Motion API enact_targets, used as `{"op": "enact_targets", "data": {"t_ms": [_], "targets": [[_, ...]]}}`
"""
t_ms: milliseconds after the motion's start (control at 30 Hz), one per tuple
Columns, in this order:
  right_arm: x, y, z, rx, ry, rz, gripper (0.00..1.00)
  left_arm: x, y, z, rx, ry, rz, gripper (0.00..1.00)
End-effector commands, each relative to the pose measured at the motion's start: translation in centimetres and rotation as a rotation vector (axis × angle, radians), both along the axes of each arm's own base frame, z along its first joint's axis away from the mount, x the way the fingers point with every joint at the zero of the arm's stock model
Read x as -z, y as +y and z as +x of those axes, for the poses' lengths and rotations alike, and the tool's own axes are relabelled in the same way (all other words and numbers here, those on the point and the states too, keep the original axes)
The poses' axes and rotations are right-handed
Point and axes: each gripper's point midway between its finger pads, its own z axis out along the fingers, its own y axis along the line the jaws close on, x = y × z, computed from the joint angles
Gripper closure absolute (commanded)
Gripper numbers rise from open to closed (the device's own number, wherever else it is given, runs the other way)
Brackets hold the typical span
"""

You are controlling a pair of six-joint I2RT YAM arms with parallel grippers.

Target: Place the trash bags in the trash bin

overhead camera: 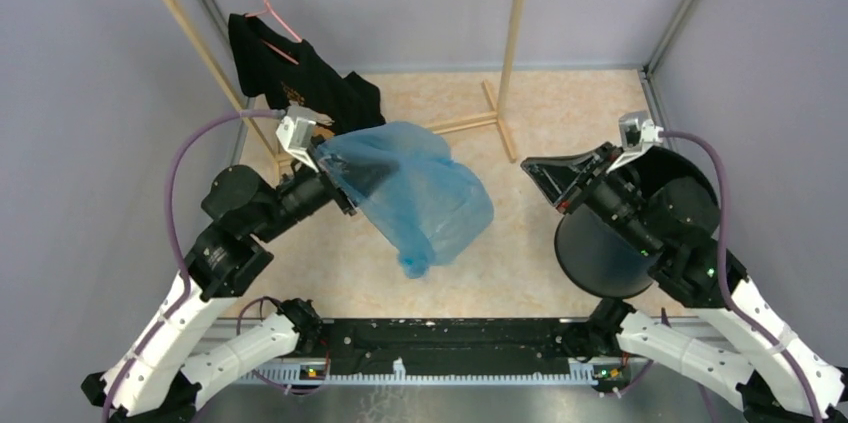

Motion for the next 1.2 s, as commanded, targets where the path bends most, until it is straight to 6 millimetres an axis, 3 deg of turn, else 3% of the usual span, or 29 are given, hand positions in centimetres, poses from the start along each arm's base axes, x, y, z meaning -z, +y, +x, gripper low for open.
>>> {"op": "enact_targets", "data": {"t_ms": [0, 133, 167, 233, 400, 567, 800, 900, 1167], "targets": [[6.2, 3.2, -0.1, -0.130, 0.107, -0.111, 0.83, 7.1, -1.8, 1.0, 0.031, 0.195, 0.075, 1.00], [10.7, 5.6, -2.1, -0.290, 0.190, -0.106, 0.65, 17.1, -1.7, 1.6, -0.025, 0.467, 0.240, 1.00], [11.2, 6.0, -2.5, -0.315, 0.197, -0.102, 0.60, 18.7, -1.6, 1.6, -0.034, 0.509, 0.274, 1.00], [11.6, 7.2, -3.4, -0.372, 0.195, -0.101, 0.51, 19.8, -1.6, 1.7, -0.043, 0.536, 0.302, 1.00], [12.6, 11.4, -5.2, -0.435, 0.178, -0.197, 0.32, 16.8, -1.8, 2.7, -0.057, 0.449, 0.259, 1.00], [12.5, 14.0, -5.0, -0.419, 0.198, -0.225, 0.26, 14.2, -1.5, 3.0, -0.071, 0.383, 0.237, 1.00], [8.8, 17.0, -8.8, -0.623, 0.141, -0.048, 0.24, 12.3, -0.9, 3.1, -0.098, 0.338, 0.217, 1.00], [8.3, 18.3, -9.9, -0.663, 0.111, -0.031, 0.22, 11.8, -0.9, 3.1, -0.098, 0.327, 0.205, 1.00], [10.8, 21.6, -9.5, -0.688, 0.121, -0.049, 0.16, 10.8, -1.0, 3.1, -0.090, 0.311, 0.191, 1.00]]}}
